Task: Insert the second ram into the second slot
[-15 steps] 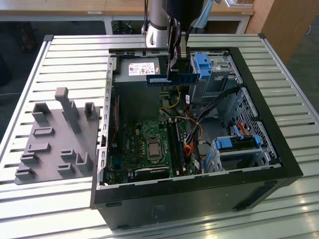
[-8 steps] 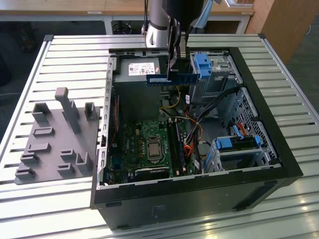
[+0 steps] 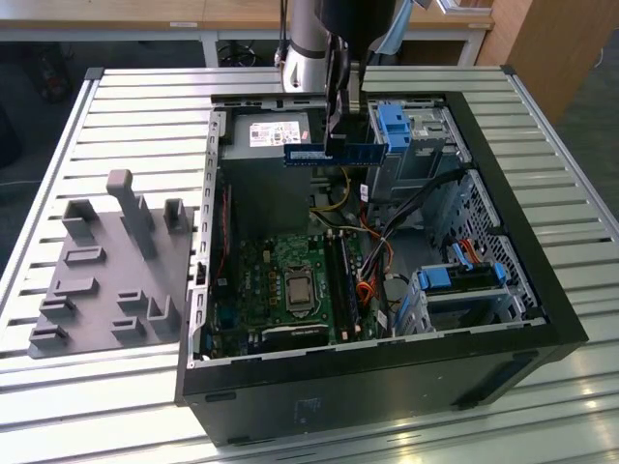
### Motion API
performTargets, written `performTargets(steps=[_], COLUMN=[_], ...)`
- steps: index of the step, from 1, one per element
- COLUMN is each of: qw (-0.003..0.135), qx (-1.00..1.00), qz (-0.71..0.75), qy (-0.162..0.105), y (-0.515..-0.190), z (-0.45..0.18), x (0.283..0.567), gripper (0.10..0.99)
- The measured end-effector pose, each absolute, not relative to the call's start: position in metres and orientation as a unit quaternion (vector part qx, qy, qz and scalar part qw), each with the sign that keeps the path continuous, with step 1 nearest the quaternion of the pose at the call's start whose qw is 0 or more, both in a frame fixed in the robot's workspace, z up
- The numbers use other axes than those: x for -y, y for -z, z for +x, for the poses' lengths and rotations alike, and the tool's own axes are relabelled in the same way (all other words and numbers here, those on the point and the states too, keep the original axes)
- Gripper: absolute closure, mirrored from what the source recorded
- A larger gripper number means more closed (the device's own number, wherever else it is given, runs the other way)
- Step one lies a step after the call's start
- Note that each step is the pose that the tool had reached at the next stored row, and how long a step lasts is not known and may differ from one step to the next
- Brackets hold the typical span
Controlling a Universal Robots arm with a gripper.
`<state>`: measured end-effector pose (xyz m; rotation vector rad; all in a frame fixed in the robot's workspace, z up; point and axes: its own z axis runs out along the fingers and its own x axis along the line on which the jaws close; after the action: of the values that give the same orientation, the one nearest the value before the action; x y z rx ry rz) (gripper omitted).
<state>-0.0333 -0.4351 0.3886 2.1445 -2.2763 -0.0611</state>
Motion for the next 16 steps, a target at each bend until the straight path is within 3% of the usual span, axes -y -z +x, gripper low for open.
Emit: performTargets(steps=[16], qw=[0.006], qx=[0.747], qz=[0.665], qy=[0.020], y=[-0.3886], z=[-0.0333], x=[0.4351], gripper=[0.965])
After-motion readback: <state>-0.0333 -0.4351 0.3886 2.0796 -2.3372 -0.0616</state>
